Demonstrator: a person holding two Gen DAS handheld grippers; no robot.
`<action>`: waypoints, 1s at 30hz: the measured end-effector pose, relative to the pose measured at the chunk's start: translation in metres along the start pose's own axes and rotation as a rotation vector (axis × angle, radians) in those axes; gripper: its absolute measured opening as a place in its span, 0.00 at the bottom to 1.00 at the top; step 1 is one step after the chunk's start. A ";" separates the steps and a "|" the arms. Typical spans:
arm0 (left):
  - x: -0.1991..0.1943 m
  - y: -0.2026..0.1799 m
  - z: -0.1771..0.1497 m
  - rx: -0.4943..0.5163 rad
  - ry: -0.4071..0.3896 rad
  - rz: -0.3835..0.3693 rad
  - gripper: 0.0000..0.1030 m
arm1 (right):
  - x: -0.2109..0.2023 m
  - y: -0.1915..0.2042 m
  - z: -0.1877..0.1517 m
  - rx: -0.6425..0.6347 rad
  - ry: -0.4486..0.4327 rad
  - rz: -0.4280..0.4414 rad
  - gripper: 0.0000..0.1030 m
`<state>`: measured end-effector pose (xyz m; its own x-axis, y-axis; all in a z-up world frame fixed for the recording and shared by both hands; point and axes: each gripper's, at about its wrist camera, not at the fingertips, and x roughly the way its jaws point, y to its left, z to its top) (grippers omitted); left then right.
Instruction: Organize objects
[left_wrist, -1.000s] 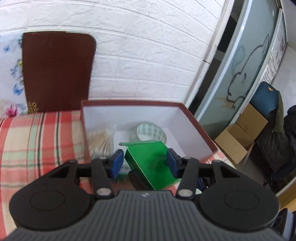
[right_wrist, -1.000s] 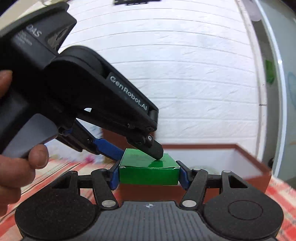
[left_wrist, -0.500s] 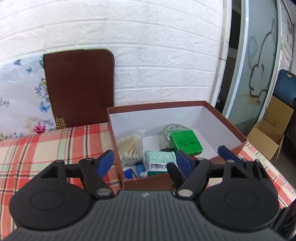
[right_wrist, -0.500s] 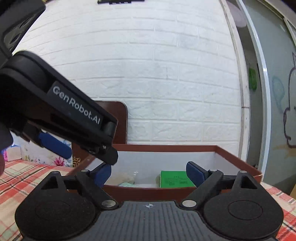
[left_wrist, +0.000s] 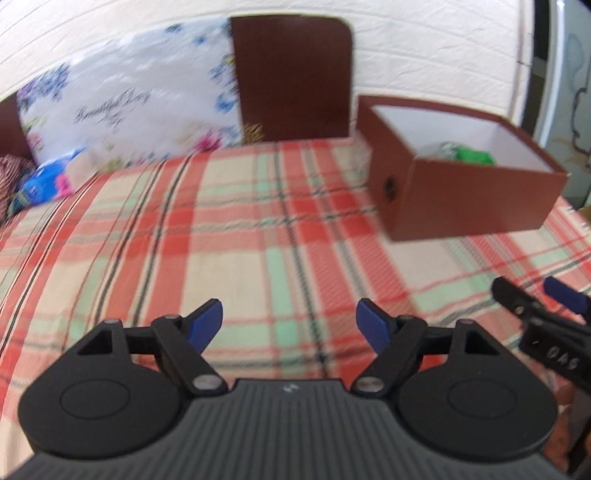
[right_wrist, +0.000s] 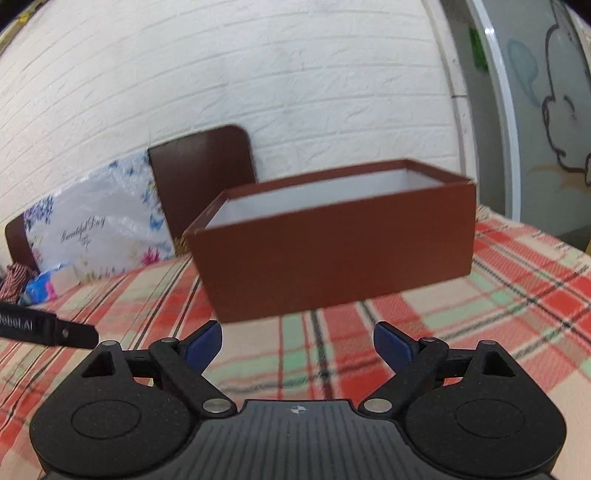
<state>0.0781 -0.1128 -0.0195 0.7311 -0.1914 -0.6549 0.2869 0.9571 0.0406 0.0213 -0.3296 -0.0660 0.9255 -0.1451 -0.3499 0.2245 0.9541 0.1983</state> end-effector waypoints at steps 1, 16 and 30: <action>0.002 0.007 -0.007 -0.012 0.010 0.017 0.79 | 0.000 0.003 -0.002 -0.009 0.014 0.006 0.87; 0.000 0.053 -0.044 -0.076 0.024 0.085 0.84 | -0.020 0.053 -0.030 -0.164 0.131 0.015 0.84; -0.001 0.073 -0.055 -0.113 0.031 0.107 0.86 | -0.008 0.043 -0.028 -0.125 0.192 0.021 0.86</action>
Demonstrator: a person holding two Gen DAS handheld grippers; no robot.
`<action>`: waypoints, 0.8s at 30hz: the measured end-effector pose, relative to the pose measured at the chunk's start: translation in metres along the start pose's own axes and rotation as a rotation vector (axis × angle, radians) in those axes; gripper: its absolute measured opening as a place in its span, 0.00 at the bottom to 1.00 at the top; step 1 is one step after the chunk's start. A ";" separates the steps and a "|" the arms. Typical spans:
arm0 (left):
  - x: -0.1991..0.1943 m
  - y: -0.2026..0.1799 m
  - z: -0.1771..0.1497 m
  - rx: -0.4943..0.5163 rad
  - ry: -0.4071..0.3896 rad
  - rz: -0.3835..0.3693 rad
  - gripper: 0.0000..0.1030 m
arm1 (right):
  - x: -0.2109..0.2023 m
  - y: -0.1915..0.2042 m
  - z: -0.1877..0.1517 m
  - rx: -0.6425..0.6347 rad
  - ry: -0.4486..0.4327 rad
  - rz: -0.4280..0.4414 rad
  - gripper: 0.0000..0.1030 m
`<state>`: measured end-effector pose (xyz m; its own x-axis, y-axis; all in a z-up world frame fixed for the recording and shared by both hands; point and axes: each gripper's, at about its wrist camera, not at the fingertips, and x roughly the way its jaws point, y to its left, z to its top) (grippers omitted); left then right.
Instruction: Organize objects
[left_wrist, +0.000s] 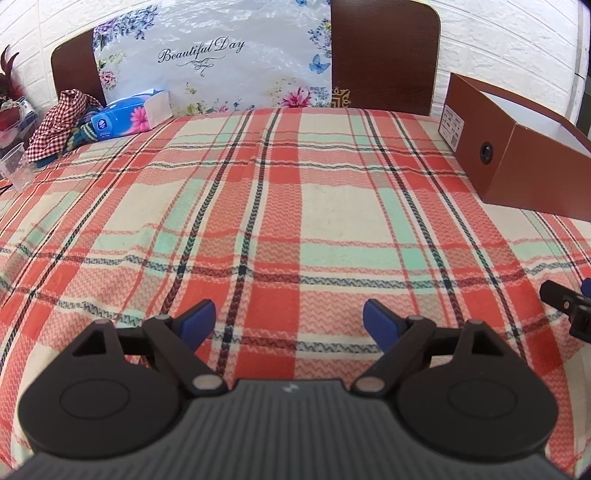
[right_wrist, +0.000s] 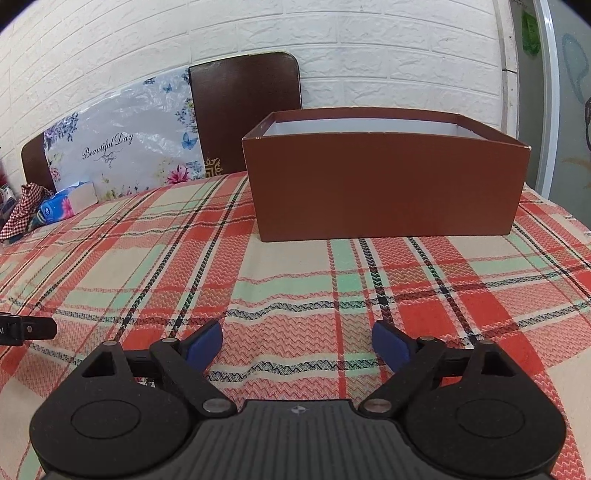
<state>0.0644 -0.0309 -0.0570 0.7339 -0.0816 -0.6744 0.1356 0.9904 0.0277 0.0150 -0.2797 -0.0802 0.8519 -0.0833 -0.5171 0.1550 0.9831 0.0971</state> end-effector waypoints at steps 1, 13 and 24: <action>0.000 0.002 0.000 -0.001 -0.001 0.002 0.86 | 0.000 0.000 0.000 -0.002 0.003 -0.002 0.87; 0.003 0.016 0.012 -0.014 -0.038 0.052 0.86 | 0.017 -0.010 0.042 -0.059 0.009 -0.054 0.89; 0.045 -0.011 0.013 -0.010 -0.065 -0.034 1.00 | 0.066 -0.042 0.043 -0.146 0.103 -0.089 0.99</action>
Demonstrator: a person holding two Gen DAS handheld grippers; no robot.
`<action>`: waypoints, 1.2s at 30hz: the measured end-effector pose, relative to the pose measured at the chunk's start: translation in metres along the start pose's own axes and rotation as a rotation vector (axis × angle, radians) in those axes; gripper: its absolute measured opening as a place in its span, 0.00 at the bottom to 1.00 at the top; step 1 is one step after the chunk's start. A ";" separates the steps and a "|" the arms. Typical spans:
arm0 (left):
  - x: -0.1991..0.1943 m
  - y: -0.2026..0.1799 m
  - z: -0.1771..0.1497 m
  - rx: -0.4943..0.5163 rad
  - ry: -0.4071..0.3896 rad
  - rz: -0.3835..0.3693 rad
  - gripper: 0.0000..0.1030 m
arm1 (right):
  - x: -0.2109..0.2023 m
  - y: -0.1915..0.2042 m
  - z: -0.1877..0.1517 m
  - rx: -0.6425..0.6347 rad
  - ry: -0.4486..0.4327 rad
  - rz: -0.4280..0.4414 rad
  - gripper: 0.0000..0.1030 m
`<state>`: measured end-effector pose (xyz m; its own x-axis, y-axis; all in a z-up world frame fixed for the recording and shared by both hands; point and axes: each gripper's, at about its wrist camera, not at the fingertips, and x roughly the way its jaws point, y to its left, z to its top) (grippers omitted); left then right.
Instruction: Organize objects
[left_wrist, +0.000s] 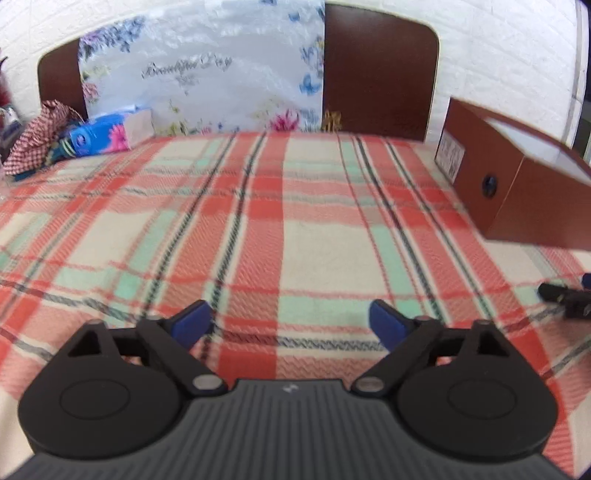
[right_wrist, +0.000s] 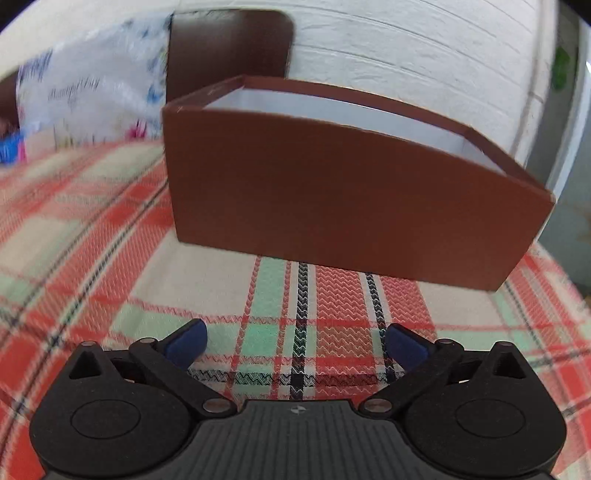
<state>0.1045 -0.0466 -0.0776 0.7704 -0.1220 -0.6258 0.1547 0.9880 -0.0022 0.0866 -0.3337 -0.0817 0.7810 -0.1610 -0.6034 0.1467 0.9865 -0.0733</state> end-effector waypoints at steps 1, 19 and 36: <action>0.006 -0.005 -0.008 0.038 -0.024 0.026 1.00 | 0.003 -0.005 0.001 0.040 0.018 0.018 1.00; 0.003 -0.004 -0.011 0.027 -0.048 0.021 1.00 | 0.002 -0.009 -0.001 0.067 0.016 0.030 1.00; 0.007 -0.006 0.000 0.021 -0.010 0.042 1.00 | 0.005 -0.004 0.004 0.068 0.026 0.013 1.00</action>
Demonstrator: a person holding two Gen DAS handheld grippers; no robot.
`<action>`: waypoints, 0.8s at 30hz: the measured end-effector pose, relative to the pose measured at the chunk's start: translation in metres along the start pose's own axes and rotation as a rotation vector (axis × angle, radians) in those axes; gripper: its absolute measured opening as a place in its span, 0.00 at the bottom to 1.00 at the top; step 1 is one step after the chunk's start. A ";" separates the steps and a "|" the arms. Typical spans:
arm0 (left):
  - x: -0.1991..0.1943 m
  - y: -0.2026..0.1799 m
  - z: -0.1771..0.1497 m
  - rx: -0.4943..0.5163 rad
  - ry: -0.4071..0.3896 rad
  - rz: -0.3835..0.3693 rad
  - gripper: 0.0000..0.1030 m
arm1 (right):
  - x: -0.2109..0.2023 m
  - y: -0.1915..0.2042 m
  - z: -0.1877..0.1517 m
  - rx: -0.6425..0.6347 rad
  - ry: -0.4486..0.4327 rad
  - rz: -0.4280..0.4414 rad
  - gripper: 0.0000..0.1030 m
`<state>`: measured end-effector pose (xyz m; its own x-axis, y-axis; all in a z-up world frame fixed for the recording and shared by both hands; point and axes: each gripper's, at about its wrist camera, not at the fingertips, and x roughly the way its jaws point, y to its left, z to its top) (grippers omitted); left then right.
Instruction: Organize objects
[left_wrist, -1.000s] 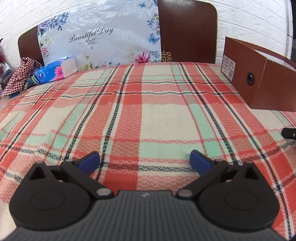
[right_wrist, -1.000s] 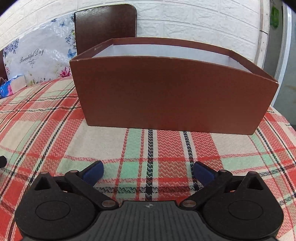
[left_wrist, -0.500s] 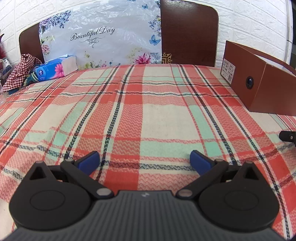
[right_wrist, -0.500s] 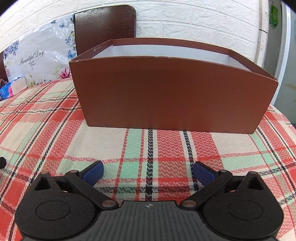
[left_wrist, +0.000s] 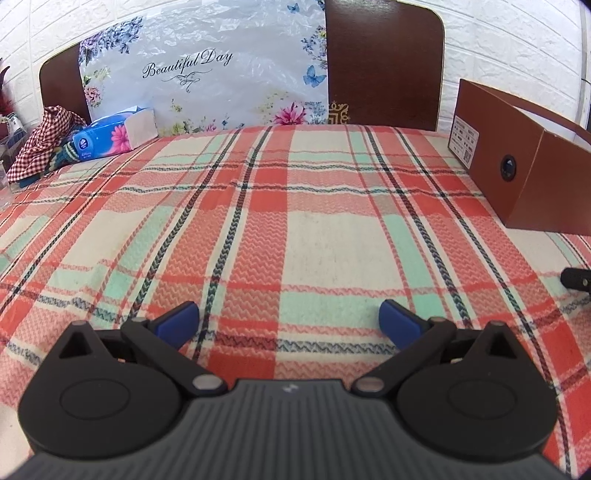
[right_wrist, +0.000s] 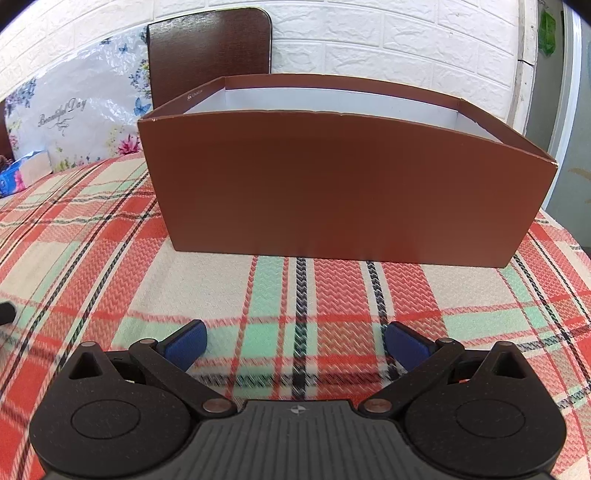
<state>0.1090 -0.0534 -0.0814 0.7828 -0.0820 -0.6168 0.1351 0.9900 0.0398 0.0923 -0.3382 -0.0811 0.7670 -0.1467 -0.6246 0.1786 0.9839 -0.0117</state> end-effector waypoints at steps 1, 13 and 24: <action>-0.002 0.000 0.000 -0.003 0.013 0.000 1.00 | 0.000 0.002 0.000 0.003 -0.001 -0.008 1.00; -0.047 -0.010 0.002 0.002 0.060 -0.023 1.00 | -0.042 0.053 -0.033 0.004 -0.036 -0.036 1.00; -0.091 -0.010 -0.003 0.006 0.060 -0.029 1.00 | -0.077 0.092 -0.056 -0.015 -0.040 0.011 1.00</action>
<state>0.0349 -0.0559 -0.0281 0.7406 -0.1036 -0.6639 0.1611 0.9866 0.0258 0.0151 -0.2303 -0.0775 0.7928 -0.1394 -0.5934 0.1610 0.9868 -0.0167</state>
